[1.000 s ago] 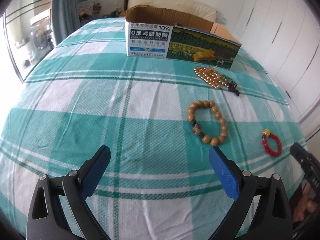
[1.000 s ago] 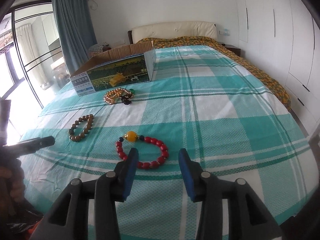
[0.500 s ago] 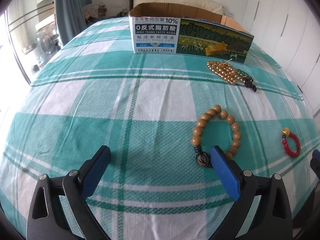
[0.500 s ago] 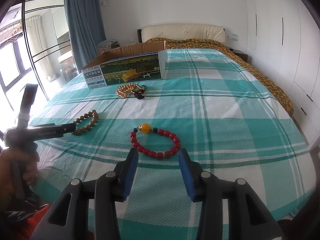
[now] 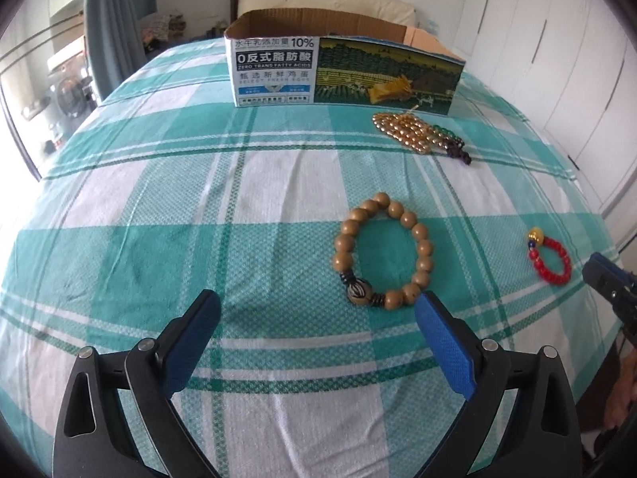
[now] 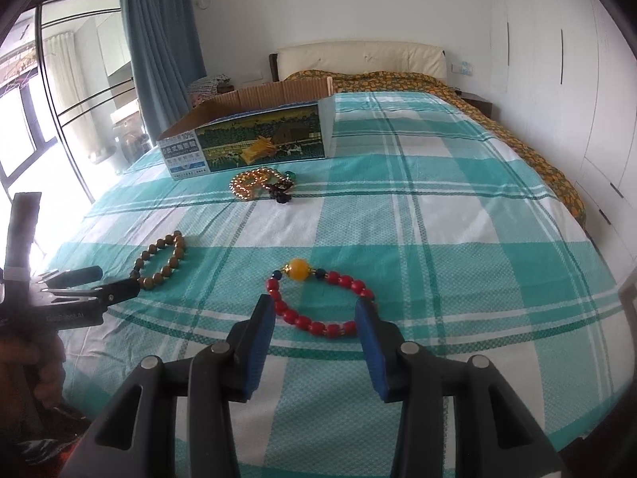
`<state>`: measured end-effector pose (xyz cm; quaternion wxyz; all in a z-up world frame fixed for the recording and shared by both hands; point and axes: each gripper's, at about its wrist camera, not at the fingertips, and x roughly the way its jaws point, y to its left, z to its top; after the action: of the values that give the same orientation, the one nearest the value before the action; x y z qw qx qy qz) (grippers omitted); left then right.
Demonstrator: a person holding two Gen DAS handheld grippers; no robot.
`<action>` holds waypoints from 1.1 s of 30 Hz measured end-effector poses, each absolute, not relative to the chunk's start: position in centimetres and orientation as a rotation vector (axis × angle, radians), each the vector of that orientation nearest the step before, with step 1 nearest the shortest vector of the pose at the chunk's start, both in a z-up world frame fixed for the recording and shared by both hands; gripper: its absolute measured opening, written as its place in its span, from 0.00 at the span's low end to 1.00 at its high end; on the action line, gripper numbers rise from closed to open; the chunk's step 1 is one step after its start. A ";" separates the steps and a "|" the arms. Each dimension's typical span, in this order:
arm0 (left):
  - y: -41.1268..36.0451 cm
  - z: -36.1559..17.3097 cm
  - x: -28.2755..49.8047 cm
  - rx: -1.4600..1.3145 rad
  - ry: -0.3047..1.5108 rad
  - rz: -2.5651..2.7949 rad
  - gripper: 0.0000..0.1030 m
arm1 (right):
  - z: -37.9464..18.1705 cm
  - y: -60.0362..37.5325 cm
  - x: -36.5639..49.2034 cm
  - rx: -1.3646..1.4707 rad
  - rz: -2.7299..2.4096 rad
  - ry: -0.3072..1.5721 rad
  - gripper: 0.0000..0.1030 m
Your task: Organize jewelry
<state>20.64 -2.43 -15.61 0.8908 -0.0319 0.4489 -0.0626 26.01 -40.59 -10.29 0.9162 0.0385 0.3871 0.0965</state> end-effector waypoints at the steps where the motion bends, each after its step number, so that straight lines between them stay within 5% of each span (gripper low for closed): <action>1: -2.1 -15.6 21.0 -0.091 0.934 -0.125 0.96 | -10.3 -40.8 26.2 0.102 0.205 0.805 0.41; 13: -3.6 -15.9 21.1 -0.035 0.925 -0.090 0.72 | -12.9 -36.8 30.8 0.107 0.201 0.911 0.41; 18: -4.5 -15.7 20.3 0.014 0.901 -0.127 0.37 | -13.0 -35.4 32.1 0.045 0.141 0.900 0.39; 20: -4.3 -15.6 20.3 0.014 0.902 -0.139 0.16 | -13.1 -35.4 32.0 0.012 0.144 0.896 0.19; 21: -4.1 -15.6 20.4 0.001 0.905 -0.148 0.13 | -13.1 -35.5 31.8 0.005 0.161 0.897 0.19; 29: -3.3 -15.5 19.5 -0.072 0.923 -0.194 0.12 | -12.8 -37.9 27.8 0.023 0.258 0.918 0.10; 31: -3.4 -15.6 19.4 -0.074 0.921 -0.196 0.13 | -12.7 -38.2 27.4 0.015 0.260 0.915 0.13; 33: -3.4 -15.6 19.4 -0.080 0.921 -0.198 0.13 | -12.5 -38.1 27.4 0.008 0.257 0.905 0.30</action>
<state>19.44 -3.36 -15.57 0.8904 -0.0387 0.4434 -0.0955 27.36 -38.12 -12.51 0.8914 0.0040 0.4359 0.1239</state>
